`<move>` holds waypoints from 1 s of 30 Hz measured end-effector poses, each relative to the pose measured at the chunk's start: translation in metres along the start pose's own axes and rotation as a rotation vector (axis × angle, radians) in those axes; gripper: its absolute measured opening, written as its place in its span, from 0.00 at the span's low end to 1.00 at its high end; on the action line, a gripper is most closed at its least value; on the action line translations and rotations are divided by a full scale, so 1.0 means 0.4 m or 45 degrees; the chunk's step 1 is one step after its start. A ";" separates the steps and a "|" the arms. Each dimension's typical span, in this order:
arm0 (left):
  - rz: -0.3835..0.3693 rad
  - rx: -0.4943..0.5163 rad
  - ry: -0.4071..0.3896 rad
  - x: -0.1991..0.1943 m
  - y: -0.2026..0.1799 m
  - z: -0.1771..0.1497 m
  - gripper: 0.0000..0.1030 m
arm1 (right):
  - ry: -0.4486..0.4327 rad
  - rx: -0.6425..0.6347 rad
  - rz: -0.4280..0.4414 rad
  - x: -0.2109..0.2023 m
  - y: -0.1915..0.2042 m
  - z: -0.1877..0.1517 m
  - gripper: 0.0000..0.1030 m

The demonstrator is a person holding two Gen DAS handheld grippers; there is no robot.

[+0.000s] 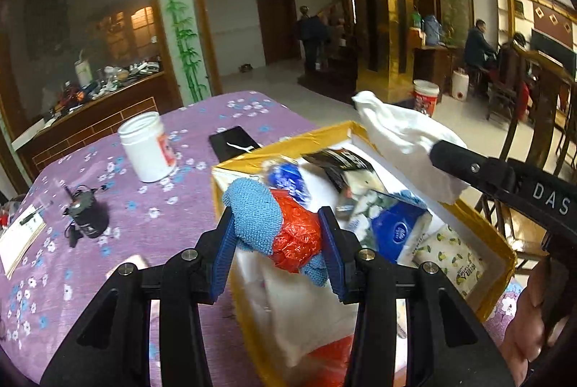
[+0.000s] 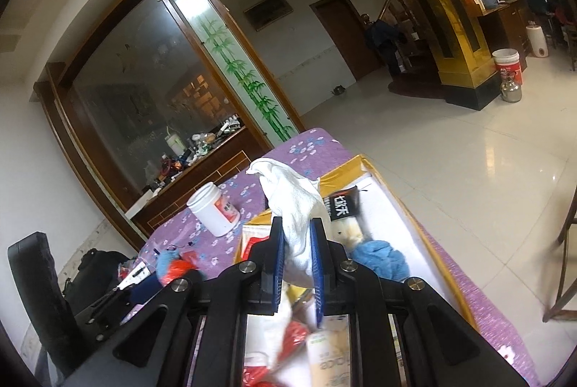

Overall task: Organize soft objects
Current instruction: 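Release the white cloth with right while left drops the blue sock into the tray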

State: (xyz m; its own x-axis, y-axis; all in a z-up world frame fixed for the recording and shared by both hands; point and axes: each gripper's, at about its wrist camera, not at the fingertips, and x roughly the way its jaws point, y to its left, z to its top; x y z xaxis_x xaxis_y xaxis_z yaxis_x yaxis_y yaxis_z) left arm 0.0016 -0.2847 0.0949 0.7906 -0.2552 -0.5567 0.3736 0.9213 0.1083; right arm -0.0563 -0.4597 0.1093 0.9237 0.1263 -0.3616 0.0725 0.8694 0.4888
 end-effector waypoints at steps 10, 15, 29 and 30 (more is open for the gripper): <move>0.063 0.081 0.003 0.032 -0.043 -0.020 0.41 | 0.119 -0.011 -0.049 0.072 -0.020 -0.022 0.14; 0.075 0.103 0.008 0.041 -0.058 -0.031 0.41 | 0.165 -0.005 -0.074 0.098 -0.028 -0.034 0.14; 0.095 0.128 -0.014 0.040 -0.067 -0.037 0.41 | 0.211 -0.011 -0.087 0.131 -0.030 -0.058 0.14; 0.096 0.129 -0.017 0.039 -0.067 -0.037 0.41 | 0.214 -0.013 -0.087 0.133 -0.028 -0.061 0.14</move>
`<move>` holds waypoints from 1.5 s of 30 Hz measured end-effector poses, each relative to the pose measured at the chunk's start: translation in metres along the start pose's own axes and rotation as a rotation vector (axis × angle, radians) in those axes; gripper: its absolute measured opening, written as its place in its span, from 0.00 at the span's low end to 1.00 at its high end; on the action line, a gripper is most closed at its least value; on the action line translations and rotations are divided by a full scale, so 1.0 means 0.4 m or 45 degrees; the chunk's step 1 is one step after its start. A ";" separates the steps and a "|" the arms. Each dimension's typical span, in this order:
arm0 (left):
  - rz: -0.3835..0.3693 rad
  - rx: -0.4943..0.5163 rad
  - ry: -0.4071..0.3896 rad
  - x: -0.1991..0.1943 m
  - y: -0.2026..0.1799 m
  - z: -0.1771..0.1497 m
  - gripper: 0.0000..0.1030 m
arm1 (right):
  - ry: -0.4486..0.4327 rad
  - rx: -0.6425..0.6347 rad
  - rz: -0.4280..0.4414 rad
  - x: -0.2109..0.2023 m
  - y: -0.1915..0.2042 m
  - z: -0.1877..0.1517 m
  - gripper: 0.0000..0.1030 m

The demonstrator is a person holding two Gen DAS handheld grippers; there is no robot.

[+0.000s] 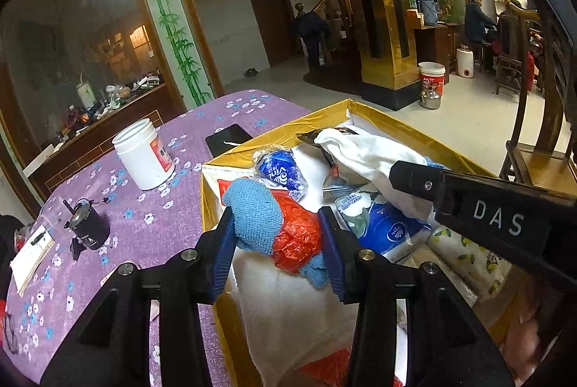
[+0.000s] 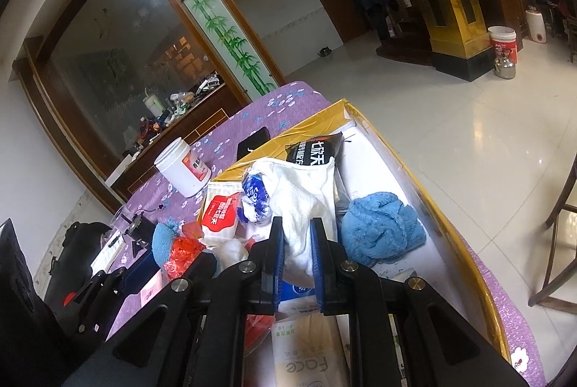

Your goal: Organize soft objects

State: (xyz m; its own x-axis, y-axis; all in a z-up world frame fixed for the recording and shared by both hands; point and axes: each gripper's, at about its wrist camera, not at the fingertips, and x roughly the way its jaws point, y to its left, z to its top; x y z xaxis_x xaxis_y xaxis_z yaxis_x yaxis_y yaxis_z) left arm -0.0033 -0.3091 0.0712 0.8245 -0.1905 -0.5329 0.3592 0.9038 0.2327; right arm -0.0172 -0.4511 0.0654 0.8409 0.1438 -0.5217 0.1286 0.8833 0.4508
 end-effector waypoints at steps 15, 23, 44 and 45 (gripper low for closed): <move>0.011 0.011 -0.014 -0.001 -0.001 0.005 0.43 | 0.029 -0.033 -0.040 0.013 0.016 -0.006 0.16; 0.016 0.017 -0.029 -0.007 -0.001 0.005 0.45 | 0.044 -0.050 -0.060 0.016 0.021 -0.012 0.18; -0.141 0.002 -0.101 -0.153 0.055 -0.031 0.80 | -0.121 -0.104 -0.110 -0.135 0.060 -0.019 0.72; -0.159 -0.004 -0.093 -0.162 0.063 -0.041 0.80 | -0.139 -0.113 -0.123 -0.151 0.065 -0.023 0.77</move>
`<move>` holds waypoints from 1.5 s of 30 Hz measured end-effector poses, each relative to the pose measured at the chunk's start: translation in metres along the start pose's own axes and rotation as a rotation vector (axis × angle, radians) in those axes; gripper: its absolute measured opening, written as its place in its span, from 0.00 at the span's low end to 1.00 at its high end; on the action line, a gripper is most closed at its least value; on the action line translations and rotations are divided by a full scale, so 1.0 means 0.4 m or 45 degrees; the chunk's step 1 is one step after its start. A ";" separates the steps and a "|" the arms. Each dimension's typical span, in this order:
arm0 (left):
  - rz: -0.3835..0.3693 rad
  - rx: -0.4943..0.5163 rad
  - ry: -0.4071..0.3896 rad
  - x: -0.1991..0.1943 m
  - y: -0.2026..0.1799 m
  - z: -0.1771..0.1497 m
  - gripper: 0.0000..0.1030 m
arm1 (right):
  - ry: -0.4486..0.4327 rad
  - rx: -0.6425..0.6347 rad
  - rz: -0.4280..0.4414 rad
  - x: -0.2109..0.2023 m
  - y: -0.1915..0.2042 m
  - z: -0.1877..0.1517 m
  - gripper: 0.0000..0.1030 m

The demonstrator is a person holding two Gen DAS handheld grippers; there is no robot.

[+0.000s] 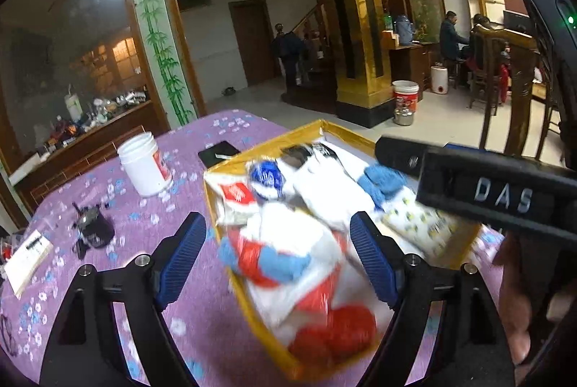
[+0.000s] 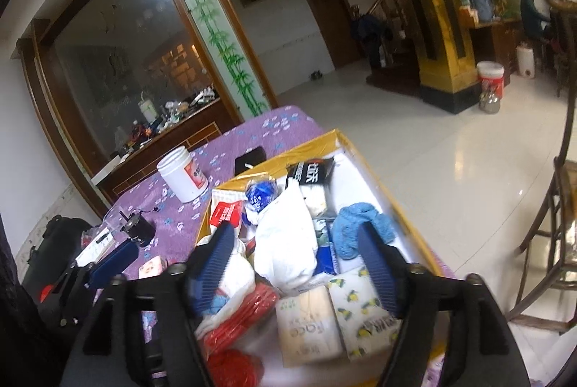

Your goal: Organize soft objects

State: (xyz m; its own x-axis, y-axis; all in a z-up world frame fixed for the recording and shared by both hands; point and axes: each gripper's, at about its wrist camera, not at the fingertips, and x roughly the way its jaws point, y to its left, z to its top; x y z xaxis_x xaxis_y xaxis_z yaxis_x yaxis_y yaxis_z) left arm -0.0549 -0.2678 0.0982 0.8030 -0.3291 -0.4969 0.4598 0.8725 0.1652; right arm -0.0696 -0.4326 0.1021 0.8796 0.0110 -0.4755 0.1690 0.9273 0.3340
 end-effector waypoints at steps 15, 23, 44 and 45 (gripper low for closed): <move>-0.016 -0.140 0.096 -0.095 0.144 -0.187 0.84 | -0.183 -0.200 -0.264 -0.128 0.161 -0.232 0.96; 0.023 -0.061 0.048 -0.109 0.115 -0.202 0.84 | -0.220 -0.222 -0.292 -0.139 0.197 -0.249 0.97; 0.161 0.019 0.102 -0.098 0.094 -0.207 0.84 | -0.199 -0.146 -0.293 -0.121 0.158 -0.264 1.00; 0.160 0.020 0.104 -0.099 0.093 -0.208 0.84 | -0.194 -0.143 -0.291 -0.120 0.157 -0.264 1.00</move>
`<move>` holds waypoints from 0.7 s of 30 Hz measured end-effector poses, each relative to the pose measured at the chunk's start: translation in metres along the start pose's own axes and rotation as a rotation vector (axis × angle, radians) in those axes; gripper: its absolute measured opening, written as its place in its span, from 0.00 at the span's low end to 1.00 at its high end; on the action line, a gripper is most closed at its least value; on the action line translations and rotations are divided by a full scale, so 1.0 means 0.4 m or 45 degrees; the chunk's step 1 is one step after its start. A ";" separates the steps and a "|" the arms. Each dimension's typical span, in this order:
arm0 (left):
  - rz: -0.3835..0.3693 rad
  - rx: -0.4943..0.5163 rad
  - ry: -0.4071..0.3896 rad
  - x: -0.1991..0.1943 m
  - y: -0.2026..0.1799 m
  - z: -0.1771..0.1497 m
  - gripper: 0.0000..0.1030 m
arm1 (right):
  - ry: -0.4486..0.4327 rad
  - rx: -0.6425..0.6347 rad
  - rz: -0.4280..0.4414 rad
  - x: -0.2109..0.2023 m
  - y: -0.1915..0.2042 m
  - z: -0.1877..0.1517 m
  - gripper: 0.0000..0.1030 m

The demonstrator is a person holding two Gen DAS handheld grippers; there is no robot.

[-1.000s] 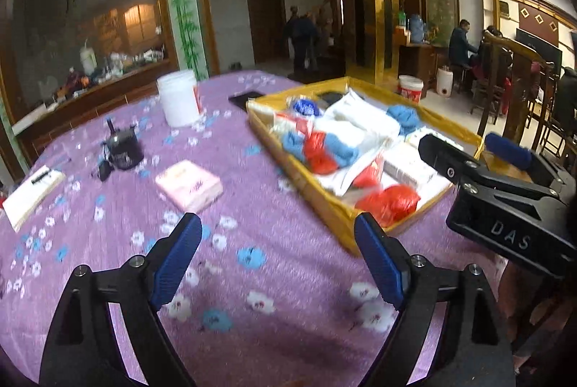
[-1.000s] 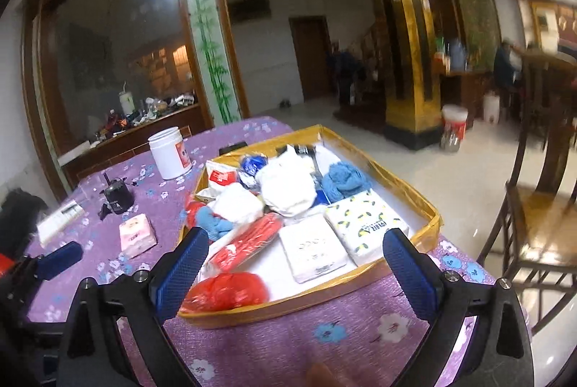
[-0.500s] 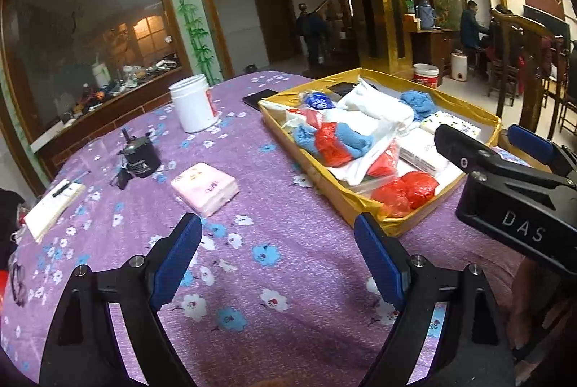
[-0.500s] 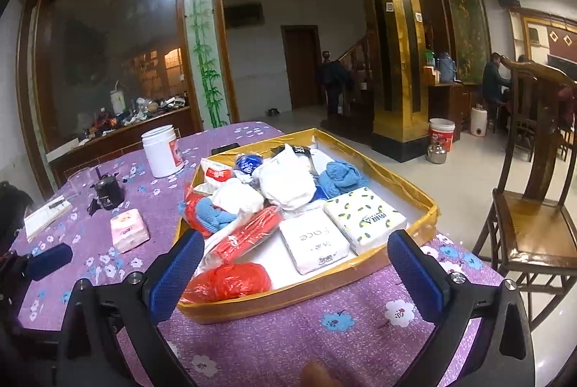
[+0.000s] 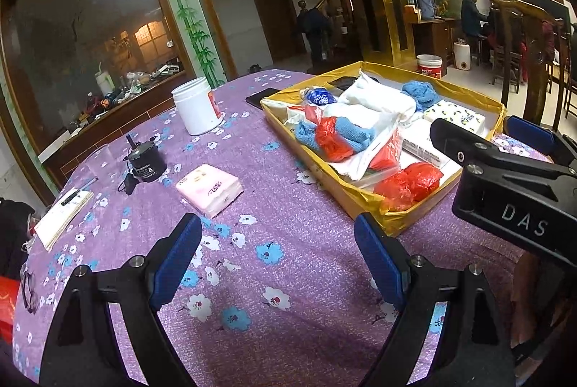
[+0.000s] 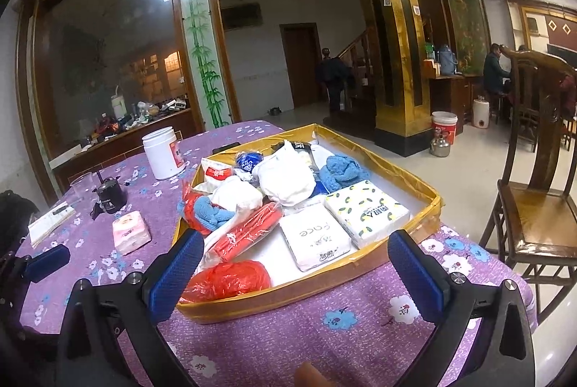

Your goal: Organize soft objects

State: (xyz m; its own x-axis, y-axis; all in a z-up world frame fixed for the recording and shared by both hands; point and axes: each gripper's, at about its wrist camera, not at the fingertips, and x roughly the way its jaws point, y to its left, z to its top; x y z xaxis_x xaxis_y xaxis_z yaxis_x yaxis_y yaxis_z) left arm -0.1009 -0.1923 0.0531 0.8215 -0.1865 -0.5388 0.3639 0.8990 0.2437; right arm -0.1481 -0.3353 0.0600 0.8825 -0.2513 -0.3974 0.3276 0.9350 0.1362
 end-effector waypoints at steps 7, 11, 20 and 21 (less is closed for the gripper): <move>0.021 0.020 -0.002 -0.002 -0.002 -0.001 0.84 | 0.025 -0.010 0.006 0.007 0.006 -0.002 1.00; 0.024 0.026 0.001 0.000 -0.001 -0.001 0.84 | 0.034 -0.016 0.009 0.009 0.007 -0.003 1.00; 0.023 0.033 0.004 0.001 -0.002 0.000 0.84 | 0.049 -0.006 0.014 0.013 0.005 -0.004 1.00; 0.023 0.033 0.003 0.001 -0.002 0.000 0.84 | 0.051 -0.006 0.013 0.013 0.004 -0.004 1.00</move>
State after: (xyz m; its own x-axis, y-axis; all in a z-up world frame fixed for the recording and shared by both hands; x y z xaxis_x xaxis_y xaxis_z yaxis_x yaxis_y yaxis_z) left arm -0.1009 -0.1933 0.0527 0.8268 -0.1695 -0.5363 0.3605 0.8916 0.2740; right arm -0.1433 -0.3346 0.0566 0.8718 -0.2315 -0.4317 0.3167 0.9387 0.1363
